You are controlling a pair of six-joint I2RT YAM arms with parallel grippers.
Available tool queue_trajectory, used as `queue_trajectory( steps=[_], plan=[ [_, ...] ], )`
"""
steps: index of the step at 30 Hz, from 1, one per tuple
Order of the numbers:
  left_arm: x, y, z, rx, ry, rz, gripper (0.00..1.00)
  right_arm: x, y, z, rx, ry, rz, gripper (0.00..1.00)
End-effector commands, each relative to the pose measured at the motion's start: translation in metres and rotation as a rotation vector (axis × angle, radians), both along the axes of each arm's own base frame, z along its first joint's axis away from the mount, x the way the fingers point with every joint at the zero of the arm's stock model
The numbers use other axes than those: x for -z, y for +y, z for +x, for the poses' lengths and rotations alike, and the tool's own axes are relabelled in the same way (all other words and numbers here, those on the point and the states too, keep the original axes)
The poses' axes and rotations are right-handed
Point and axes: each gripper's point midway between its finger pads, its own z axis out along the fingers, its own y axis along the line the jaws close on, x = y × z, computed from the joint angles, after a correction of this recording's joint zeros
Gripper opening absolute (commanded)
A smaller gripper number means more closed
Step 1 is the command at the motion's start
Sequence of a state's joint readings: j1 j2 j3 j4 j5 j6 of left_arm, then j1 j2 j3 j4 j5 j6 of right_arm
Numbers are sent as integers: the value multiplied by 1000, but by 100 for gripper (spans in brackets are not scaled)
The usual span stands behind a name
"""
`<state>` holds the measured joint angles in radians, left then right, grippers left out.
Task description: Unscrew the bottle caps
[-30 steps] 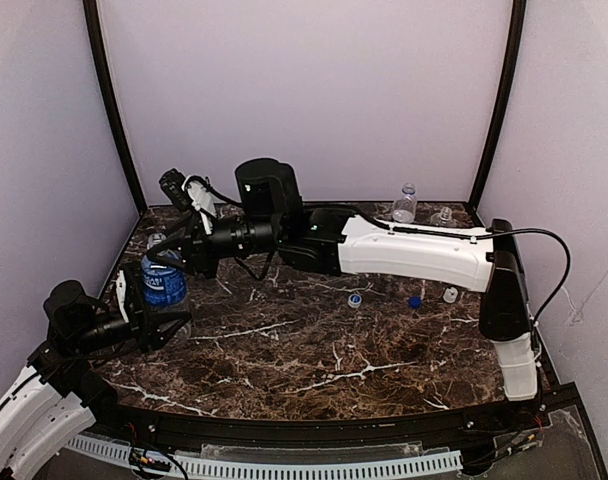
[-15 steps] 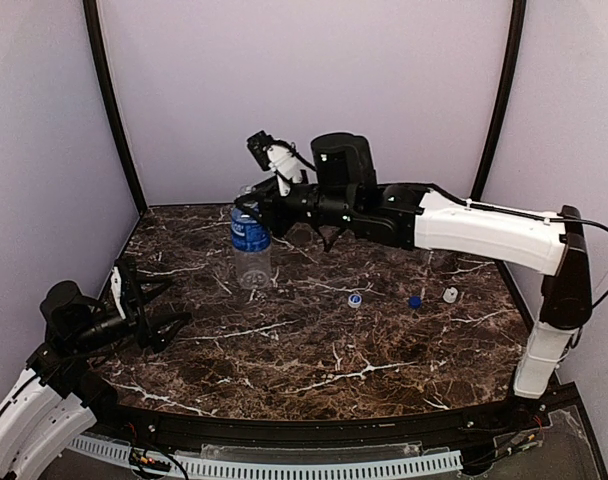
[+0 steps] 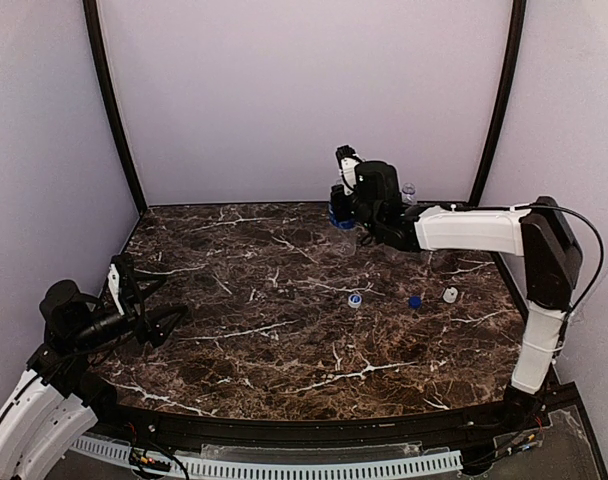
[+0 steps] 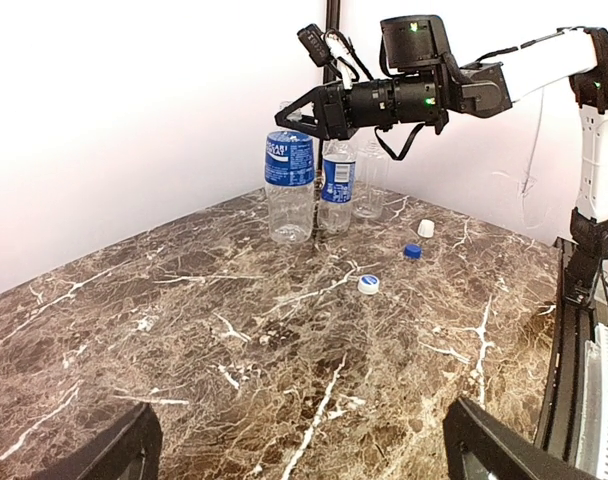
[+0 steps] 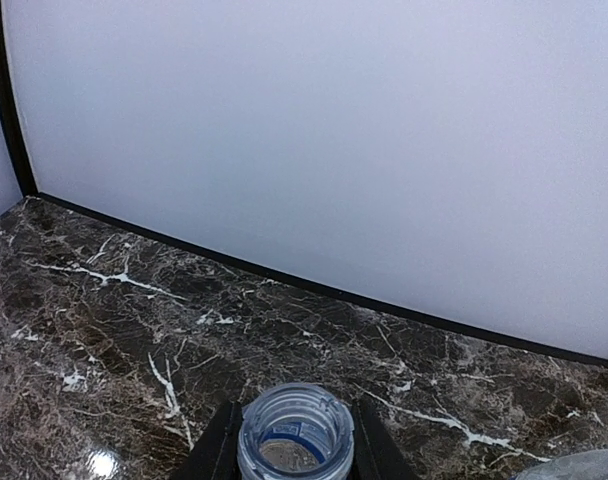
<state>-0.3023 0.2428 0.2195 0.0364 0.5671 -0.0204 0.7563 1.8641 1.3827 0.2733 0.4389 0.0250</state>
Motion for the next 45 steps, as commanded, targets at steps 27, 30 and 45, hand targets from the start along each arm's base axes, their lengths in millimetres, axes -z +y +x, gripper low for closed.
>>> queue_trajectory(
  steps=[27, 30, 45],
  plan=[
    [8, 4, 6, -19, 25, -5, 99, 43, -32, 9, 109, 89, 58, 77],
    [9, 3, 6, -14, 26, -6, 99, 31, -30, 5, 81, 77, 50, 88],
    [7, 3, 5, -11, 18, -9, 99, -15, -21, -8, -21, 13, 12, 94]
  ],
)
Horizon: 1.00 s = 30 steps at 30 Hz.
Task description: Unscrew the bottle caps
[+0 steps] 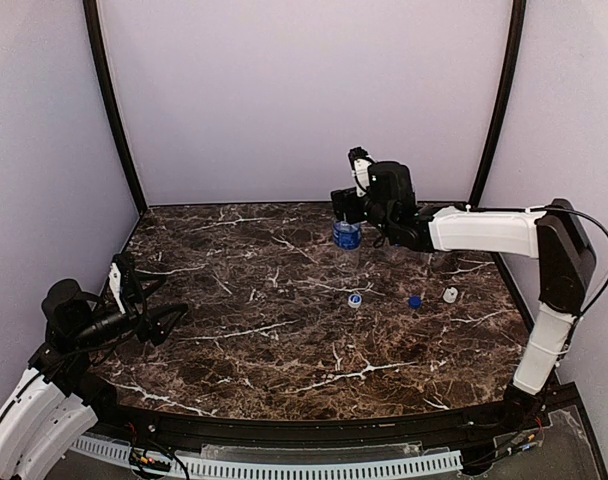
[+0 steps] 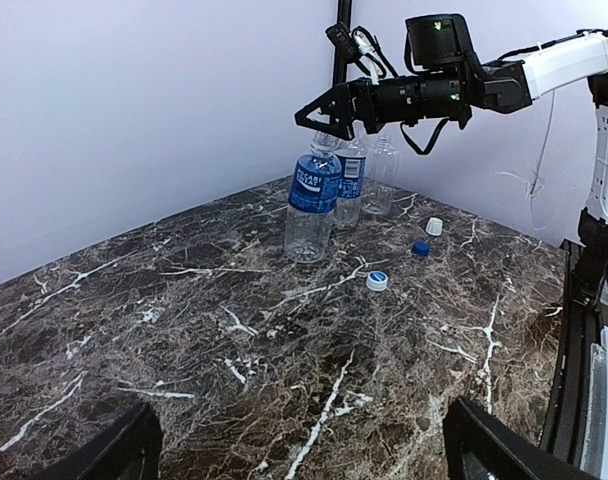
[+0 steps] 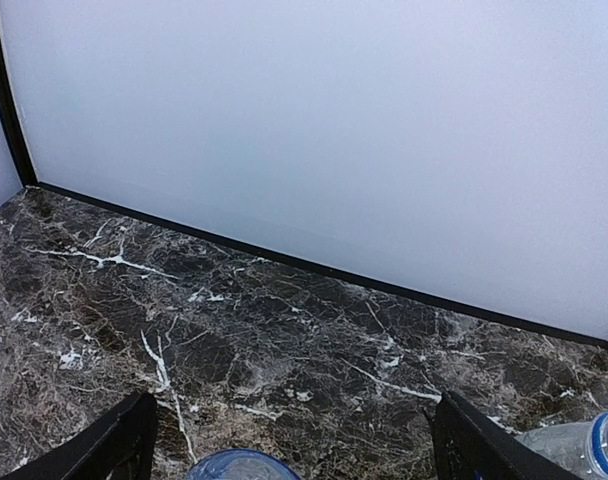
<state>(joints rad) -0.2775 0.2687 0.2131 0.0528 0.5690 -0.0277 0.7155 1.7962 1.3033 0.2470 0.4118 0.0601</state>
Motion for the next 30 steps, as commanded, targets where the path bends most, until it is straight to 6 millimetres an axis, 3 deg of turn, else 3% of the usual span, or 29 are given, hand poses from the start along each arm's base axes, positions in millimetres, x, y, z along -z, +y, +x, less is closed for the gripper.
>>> queue_trajectory(
  steps=[1, 7, 14, 17, 18, 21, 25, 30],
  plan=[
    [2, -1, -2, 12, -4, -9, 99, -23, 9, -5, -53, -31, -1, 94],
    [1, -1, -2, 12, -9, -10, 99, -21, 16, -6, -89, 0, -13, 95],
    [0, 0, -2, 7, -15, -11, 99, -49, 18, -14, -139, -17, 3, 96],
    [0, 4, 2, -27, -15, -8, 99, -62, 8, -20, -139, -3, 16, 96],
    [1, 8, 7, -63, -12, -4, 99, -68, -2, -23, -126, -3, 25, 96],
    [3, 24, 20, -175, -10, 13, 99, -63, -40, -30, -47, 34, 24, 97],
    [5, 47, 34, -319, -13, 44, 99, -35, -117, -50, 109, 146, 60, 97],
    [7, 77, 46, -480, -16, 80, 99, 1, -210, -97, 301, 217, 102, 96]
  ],
)
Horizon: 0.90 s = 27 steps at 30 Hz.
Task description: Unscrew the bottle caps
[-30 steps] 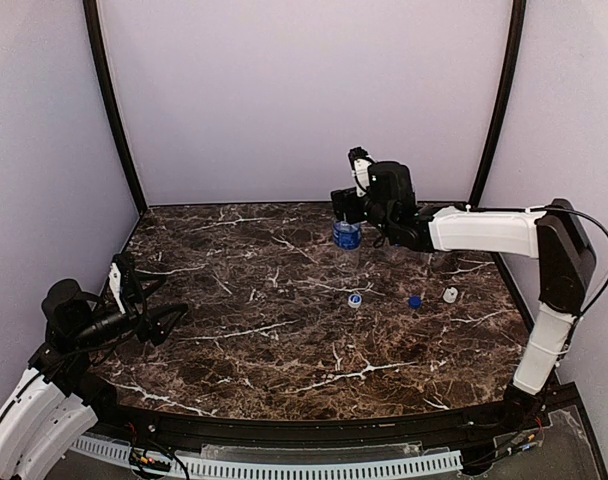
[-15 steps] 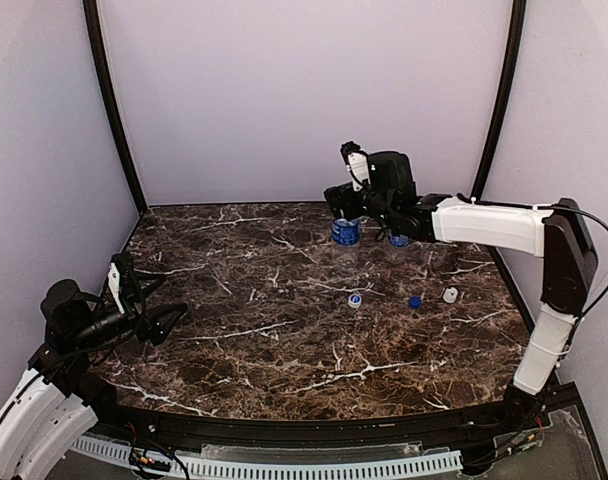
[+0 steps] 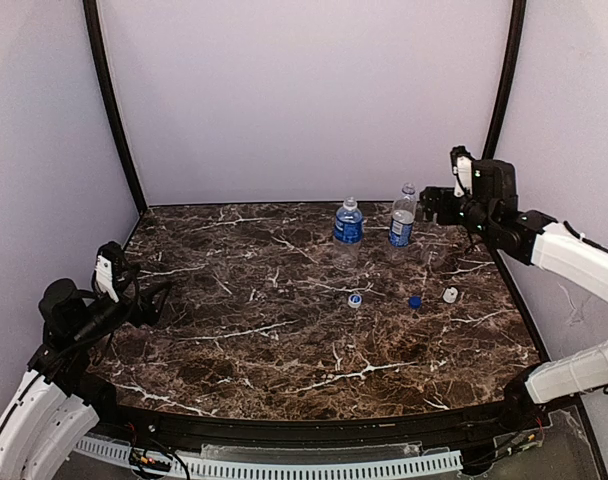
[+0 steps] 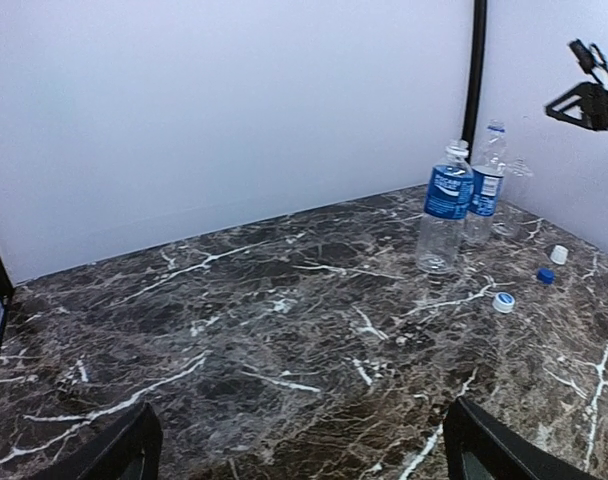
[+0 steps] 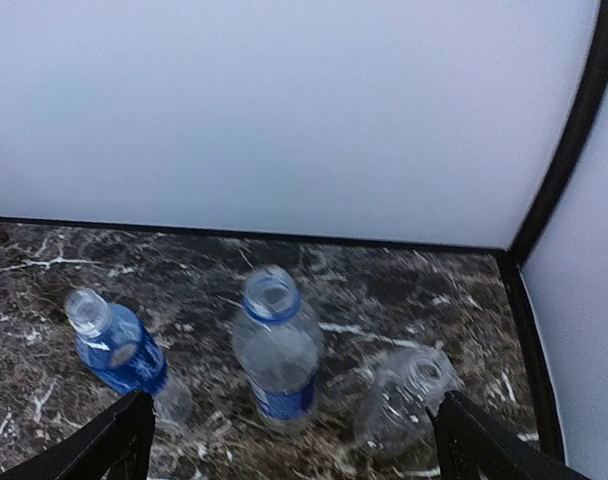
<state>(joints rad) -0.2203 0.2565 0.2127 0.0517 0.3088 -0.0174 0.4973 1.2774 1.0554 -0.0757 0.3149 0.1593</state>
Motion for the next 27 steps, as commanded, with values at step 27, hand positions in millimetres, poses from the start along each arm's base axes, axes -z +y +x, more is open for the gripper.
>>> queue_trajectory(
  steps=[27],
  plan=[
    [34, 111, 23, -440, 127, 55, 99, 155, -169, -130, 541, 141, 212, 97]
  ],
)
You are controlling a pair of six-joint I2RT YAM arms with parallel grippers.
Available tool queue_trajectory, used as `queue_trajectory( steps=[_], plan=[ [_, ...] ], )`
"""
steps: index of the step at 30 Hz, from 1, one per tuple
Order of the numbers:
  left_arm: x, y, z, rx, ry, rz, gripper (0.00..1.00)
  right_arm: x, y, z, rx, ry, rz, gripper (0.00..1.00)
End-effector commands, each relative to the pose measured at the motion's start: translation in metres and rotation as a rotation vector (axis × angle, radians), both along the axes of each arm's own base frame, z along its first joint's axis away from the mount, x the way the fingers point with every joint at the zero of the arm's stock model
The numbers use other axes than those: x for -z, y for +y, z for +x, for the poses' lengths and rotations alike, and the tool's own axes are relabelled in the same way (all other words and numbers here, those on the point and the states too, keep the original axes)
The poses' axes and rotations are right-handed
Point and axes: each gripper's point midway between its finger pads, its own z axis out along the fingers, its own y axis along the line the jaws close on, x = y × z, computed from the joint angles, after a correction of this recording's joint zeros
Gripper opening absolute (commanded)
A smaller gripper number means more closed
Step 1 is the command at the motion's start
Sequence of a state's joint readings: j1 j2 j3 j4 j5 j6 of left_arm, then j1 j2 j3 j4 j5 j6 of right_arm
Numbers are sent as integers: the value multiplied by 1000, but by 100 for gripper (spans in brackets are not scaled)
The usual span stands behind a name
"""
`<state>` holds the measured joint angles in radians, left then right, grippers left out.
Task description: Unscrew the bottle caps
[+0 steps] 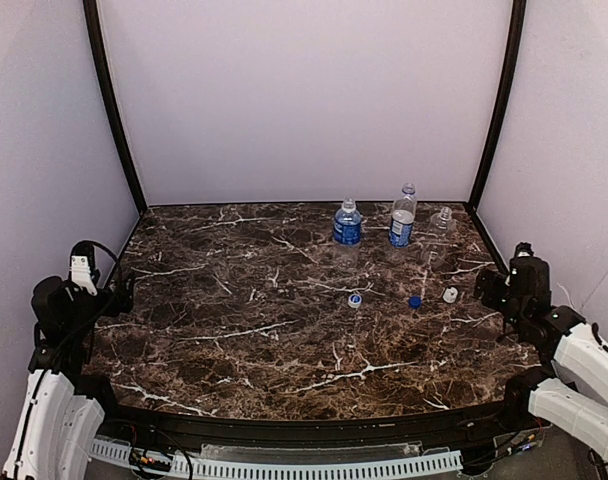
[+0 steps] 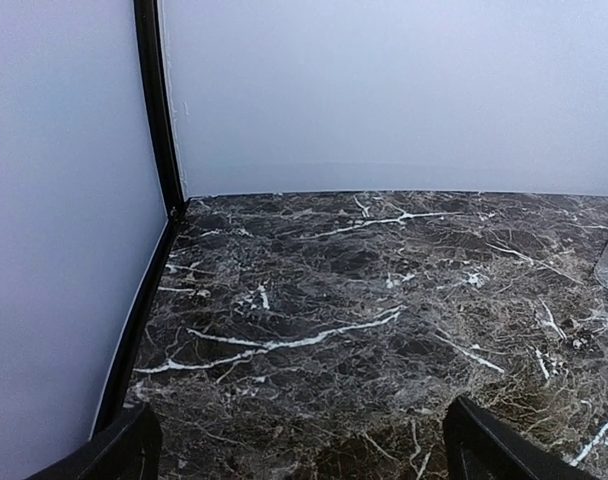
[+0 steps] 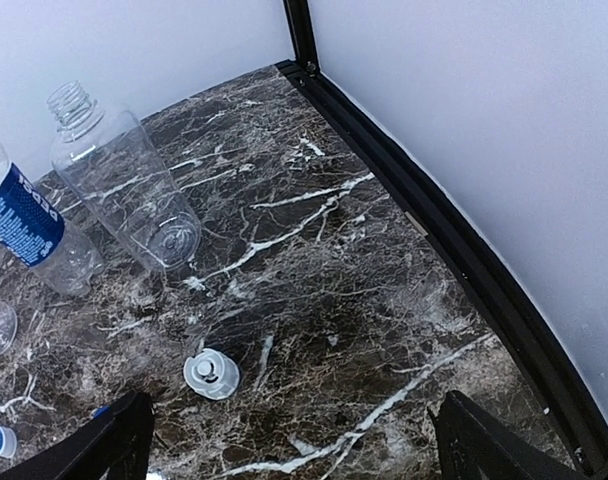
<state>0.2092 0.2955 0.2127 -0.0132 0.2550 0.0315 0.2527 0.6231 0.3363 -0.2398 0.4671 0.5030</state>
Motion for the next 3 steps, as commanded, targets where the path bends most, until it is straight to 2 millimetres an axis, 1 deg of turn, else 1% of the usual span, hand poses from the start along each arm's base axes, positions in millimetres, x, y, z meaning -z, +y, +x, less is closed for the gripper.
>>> queue_trajectory(
  steps=[1, 3],
  plan=[
    [9, -4, -1, 34, 36, -11, 99, -4, -3, 2, 28, -44, 26, 96],
    [9, -5, -2, 37, 34, -12, 99, -5, -3, 1, 29, -46, 27, 97]
  ],
)
